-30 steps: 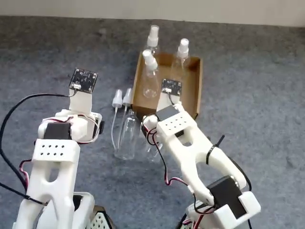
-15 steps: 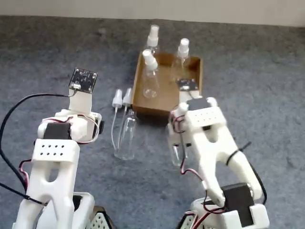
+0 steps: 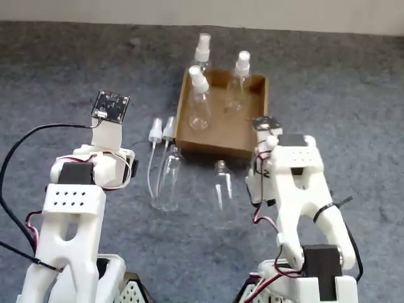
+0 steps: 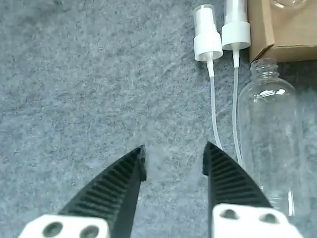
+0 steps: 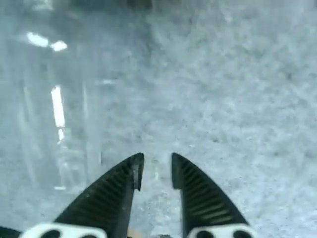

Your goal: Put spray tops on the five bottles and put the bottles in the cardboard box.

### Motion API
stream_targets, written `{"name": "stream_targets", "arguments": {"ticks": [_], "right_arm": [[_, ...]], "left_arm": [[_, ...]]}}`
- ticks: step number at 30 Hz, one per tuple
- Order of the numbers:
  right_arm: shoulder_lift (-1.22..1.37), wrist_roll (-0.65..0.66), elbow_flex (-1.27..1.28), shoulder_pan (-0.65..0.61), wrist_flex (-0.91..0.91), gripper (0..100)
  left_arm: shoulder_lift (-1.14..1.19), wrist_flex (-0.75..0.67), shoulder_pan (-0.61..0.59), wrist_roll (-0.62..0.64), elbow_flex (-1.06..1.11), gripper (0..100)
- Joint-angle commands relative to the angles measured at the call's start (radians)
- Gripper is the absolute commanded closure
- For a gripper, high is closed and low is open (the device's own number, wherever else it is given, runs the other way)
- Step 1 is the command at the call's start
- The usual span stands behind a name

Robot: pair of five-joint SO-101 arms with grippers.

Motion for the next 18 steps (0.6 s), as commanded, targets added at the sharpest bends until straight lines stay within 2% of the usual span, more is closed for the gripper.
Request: {"name": "stream_targets", "arguments": {"ticks": [1, 4, 6, 11, 14, 18], "right_arm": [[-0.085, -0.055, -0.120, -0.071, 0.071, 85.4], [-0.136, -0.118, -0.209, -0.091, 0.102, 85.3], [-0.151, -0.210, -0.251, -0.137, 0.090, 85.0], [-0.085, -0.278, -0.197, -0.317, -0.022, 83.9], [-0.024, -0.417, -0.157, -0.338, -0.124, 77.9], [0.081, -0.402, -0.101, -0.341, -0.170, 72.8]], "left_arm": [[-0.005, -0.051, -0.012, 0.009, 0.027, 84], [-0.005, -0.103, -0.016, 0.008, 0.061, 84], [-0.005, -0.117, -0.016, 0.008, 0.067, 84], [-0.005, -0.115, -0.016, 0.008, 0.071, 84], [-0.005, -0.114, -0.016, 0.008, 0.071, 84], [-0.005, -0.115, -0.016, 0.009, 0.073, 84]]}}
